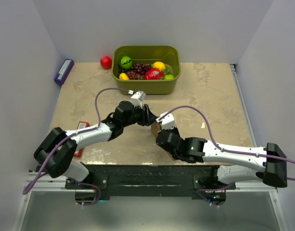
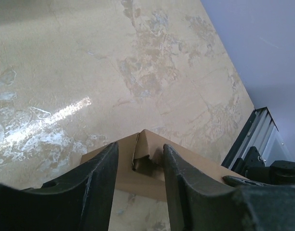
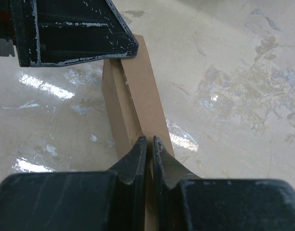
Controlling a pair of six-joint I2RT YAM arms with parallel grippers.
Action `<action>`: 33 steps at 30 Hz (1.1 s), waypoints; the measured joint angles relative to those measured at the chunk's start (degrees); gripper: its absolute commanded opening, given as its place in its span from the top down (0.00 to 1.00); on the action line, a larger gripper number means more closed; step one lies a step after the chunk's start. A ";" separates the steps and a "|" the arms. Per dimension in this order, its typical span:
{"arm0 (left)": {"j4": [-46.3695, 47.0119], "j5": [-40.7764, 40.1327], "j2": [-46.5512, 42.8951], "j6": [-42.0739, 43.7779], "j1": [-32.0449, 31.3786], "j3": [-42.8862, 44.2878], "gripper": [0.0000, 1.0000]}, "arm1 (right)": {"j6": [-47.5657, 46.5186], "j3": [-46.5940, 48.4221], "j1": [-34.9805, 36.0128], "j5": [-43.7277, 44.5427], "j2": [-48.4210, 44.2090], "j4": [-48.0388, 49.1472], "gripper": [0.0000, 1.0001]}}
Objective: Fold the paper box
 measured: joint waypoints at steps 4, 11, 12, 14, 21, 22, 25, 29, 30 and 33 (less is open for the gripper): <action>2.23 0.24 -0.02 -0.94 0.00 -1.29 0.59 | 0.31 0.00 0.00 -0.02 0.02 -0.04 0.91; 6.23 0.81 -0.44 -2.34 0.02 -3.98 0.65 | 1.44 0.07 0.09 -0.59 0.07 -0.07 0.82; 6.64 0.83 -0.52 -2.47 0.02 -4.33 0.66 | 1.81 0.13 0.07 -0.96 0.09 -0.11 0.79; 7.43 0.87 -0.63 -2.54 0.11 -4.92 0.67 | 2.47 0.33 0.07 -1.46 0.24 -0.24 0.75; 8.81 0.79 -1.09 -2.49 0.28 -6.19 0.69 | 6.67 2.21 0.07 -3.32 0.85 -3.39 0.51; 8.81 0.76 -1.11 -2.47 0.28 -6.23 0.69 | 7.58 2.73 0.07 -3.48 0.92 -4.85 0.47; 8.85 0.74 -1.20 -2.38 0.28 -6.36 0.69 | 10.88 5.05 0.07 -3.58 0.76 -9.75 0.50; 8.87 0.72 -1.29 -1.99 0.28 -6.43 0.69 | 16.57 7.87 -0.07 -3.37 -1.75 -16.44 0.59; 8.87 0.72 -1.33 -1.97 0.28 -6.49 0.69 | 18.01 8.26 -0.07 -3.34 -2.82 -18.36 0.60; 8.87 0.68 -1.46 -1.92 0.28 -6.60 0.69 | 22.21 8.48 -0.33 -3.37 -6.21 -23.63 0.67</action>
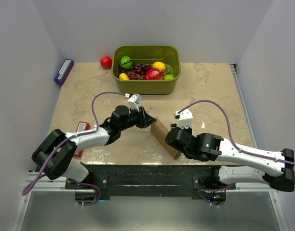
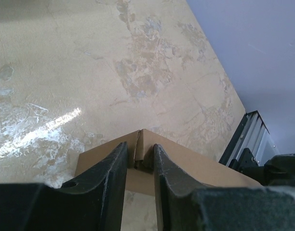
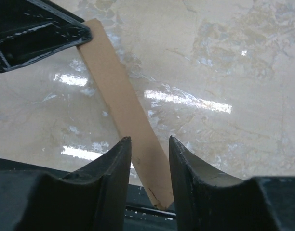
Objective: Fold the paper box
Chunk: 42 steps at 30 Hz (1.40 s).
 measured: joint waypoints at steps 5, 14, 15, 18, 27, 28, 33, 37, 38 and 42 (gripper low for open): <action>-0.15 -0.02 -0.15 0.13 -0.02 -0.02 0.70 | 5.05 -0.28 -0.09 -0.85 -3.48 -7.08 0.74; -0.35 -0.55 -0.15 0.94 -0.35 0.07 0.71 | 9.35 -1.88 -0.09 -3.23 -4.50 -11.91 0.84; -0.50 -0.70 -0.15 0.98 -0.42 0.17 0.71 | 9.60 -1.90 -0.09 -3.56 -4.52 -12.02 0.85; -1.36 -1.16 -0.15 1.07 -0.68 0.66 0.70 | 10.12 -1.97 -0.09 -4.42 -5.14 -12.04 0.86; -2.45 -2.01 -0.13 1.46 -1.14 1.31 0.71 | 10.62 -2.10 -0.09 -6.29 -6.14 -12.17 0.89; -2.47 -2.03 -0.13 1.46 -1.16 1.31 0.71 | 10.62 -2.14 -0.09 -6.64 -6.27 -12.17 0.89; -2.86 -2.34 0.02 1.46 -1.33 1.68 0.71 | 10.62 -2.29 -0.09 -7.45 -7.56 -12.24 0.90; -3.02 -2.64 0.22 1.49 -1.49 1.99 0.71 | 10.64 -2.29 -0.09 -7.82 -8.35 -12.22 0.91; -3.08 -2.67 0.24 1.51 -1.53 2.03 0.71 | 10.62 -2.29 -0.09 -8.04 -8.35 -12.22 0.91; -3.15 -2.73 0.35 1.57 -1.60 2.19 0.71 | 10.62 -2.80 -0.09 -8.63 -8.37 -11.93 0.91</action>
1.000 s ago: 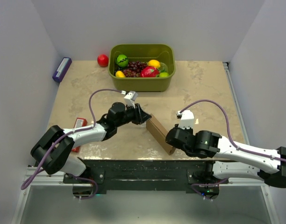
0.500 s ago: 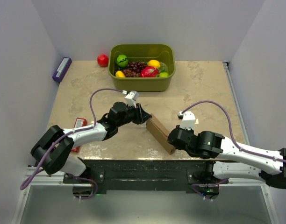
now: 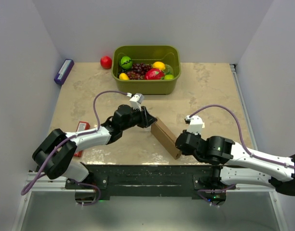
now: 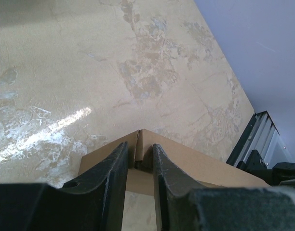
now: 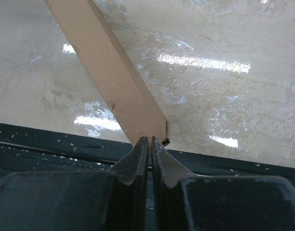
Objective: Fold the paper box
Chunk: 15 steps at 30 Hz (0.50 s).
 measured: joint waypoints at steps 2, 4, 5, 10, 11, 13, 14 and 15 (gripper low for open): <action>-0.09 -0.07 0.04 0.02 -0.07 0.09 0.71 | 0.00 -0.28 0.00 0.00 0.00 0.35 0.91; -0.28 -0.28 0.07 0.07 -0.20 0.24 0.71 | 0.00 -0.55 0.00 -0.02 0.00 0.68 0.91; -0.37 -0.35 0.07 0.07 -0.20 0.26 0.71 | 0.00 -0.70 0.00 0.00 0.00 0.87 0.91; -0.68 -0.39 0.07 0.09 -0.22 0.39 0.71 | 0.07 -1.70 0.00 -0.04 -0.04 1.95 0.93; -0.72 -0.33 0.07 0.11 -0.22 0.39 0.71 | 0.09 -2.10 0.00 -0.24 -0.07 2.19 0.93; -0.81 -0.33 0.07 0.15 -0.37 0.42 0.71 | 0.37 -2.95 0.00 -0.46 -0.07 2.62 0.94; -0.85 -0.33 0.07 0.28 -0.42 0.46 0.71 | 0.50 -3.06 0.04 -0.52 -0.07 2.78 0.94; -0.94 -0.33 0.07 0.35 -0.42 0.50 0.71 | 0.66 -3.13 0.04 -0.57 -0.09 2.82 0.94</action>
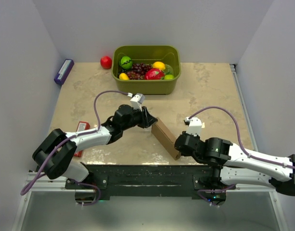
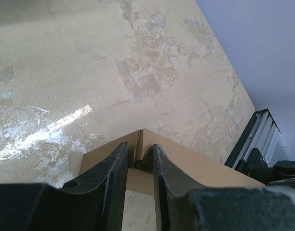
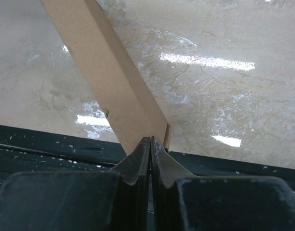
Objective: Fold the paper box
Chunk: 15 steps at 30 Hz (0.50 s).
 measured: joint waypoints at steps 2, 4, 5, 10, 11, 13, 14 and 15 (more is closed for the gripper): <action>-0.04 0.00 0.00 0.09 -0.02 0.02 0.71 | 0.48 -0.20 0.11 0.00 -0.04 0.04 0.94; -0.07 0.00 0.00 0.09 -0.02 0.02 0.71 | 0.96 -0.39 0.28 0.02 -0.09 0.07 0.94; -0.09 0.00 0.00 0.11 -0.02 0.07 0.71 | 1.27 -0.46 0.44 0.04 -0.09 0.07 0.94; -0.07 -0.07 0.15 0.13 -0.15 0.15 0.72 | 2.25 -0.22 0.61 0.42 0.04 -0.55 0.95; -0.09 -0.07 0.20 0.15 -0.17 0.22 0.73 | 2.45 -0.07 0.70 0.55 0.42 -0.74 0.95; -0.07 -0.07 0.26 0.20 -0.20 0.26 0.73 | 2.75 0.11 0.79 0.63 1.03 -0.94 0.94; -0.09 -0.07 0.31 0.35 -0.20 0.33 0.73 | 2.82 0.20 0.81 0.63 1.11 -1.01 0.93; -0.09 -0.07 0.33 0.55 -0.24 0.37 0.73 | 2.86 0.33 0.81 0.61 1.09 -1.11 0.93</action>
